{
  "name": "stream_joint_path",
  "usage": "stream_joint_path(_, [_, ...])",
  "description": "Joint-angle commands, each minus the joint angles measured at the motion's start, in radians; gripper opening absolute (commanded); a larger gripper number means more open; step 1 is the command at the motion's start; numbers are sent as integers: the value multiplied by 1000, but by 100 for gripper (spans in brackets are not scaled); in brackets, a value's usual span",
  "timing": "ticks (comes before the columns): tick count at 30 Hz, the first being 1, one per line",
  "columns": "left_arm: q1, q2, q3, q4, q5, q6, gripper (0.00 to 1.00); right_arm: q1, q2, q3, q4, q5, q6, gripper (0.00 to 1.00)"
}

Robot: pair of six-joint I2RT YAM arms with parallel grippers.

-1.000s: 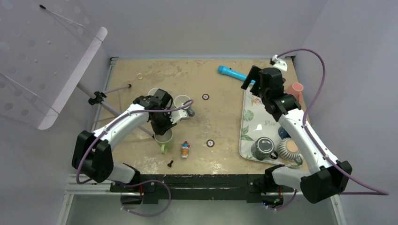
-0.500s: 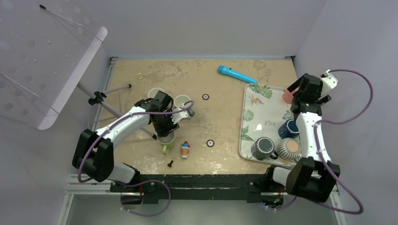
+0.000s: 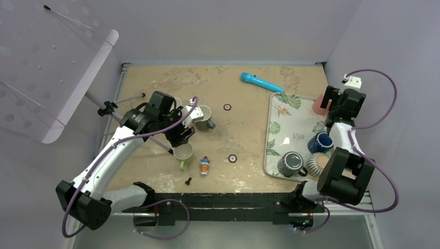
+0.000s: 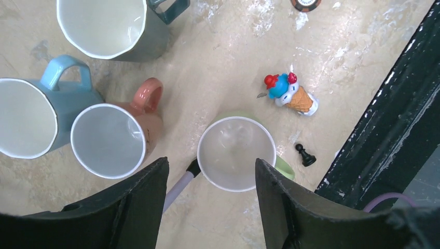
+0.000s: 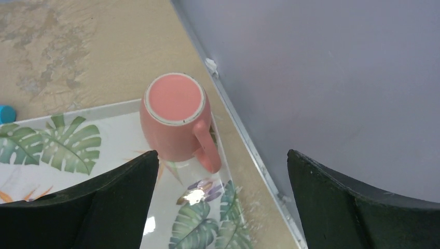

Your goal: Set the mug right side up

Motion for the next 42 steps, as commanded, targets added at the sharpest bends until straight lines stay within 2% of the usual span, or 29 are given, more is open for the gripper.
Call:
stream_joint_path(1, [8, -60, -27, 14, 49, -37, 66, -91, 68, 115, 0, -246, -191, 96])
stream_joint_path(4, [8, -68, -38, 27, 29, -34, 66, -110, 194, 238, -152, -365, -258, 90])
stream_joint_path(6, [8, -65, -38, 25, 39, -31, 66, -109, 263, 279, -219, -374, -292, 87])
stream_joint_path(15, [8, -43, -32, 32, 26, -38, 66, -95, 333, 242, -171, -347, -367, 84])
stream_joint_path(18, [8, -37, -33, 36, 24, -40, 66, -84, 407, 302, -220, -322, -378, 83])
stream_joint_path(21, [8, -32, -34, 39, 22, -39, 66, -66, 477, 381, -273, -322, -392, 73])
stream_joint_path(23, [8, -25, -35, 42, 12, -39, 66, -47, 506, 394, -279, -292, -405, 62])
stream_joint_path(29, [8, -20, -36, 46, 4, -40, 66, -37, 504, 378, -215, -249, -394, 33])
stream_joint_path(31, [8, -18, -38, 47, 4, -40, 66, -29, 502, 383, -210, -223, -397, 18])
stream_joint_path(32, [8, -19, -38, 48, 2, -40, 66, -24, 505, 388, -213, -215, -400, 4])
stream_joint_path(33, [8, -18, -38, 49, 0, -39, 66, -15, 506, 394, -217, -206, -400, 0])
stream_joint_path(38, [9, -33, -46, 45, 1, -37, 66, 53, 490, 422, -216, -135, -384, 0])
stream_joint_path(42, [8, -49, -39, 41, 18, -36, 69, 155, 413, 452, -206, -83, -343, 0])
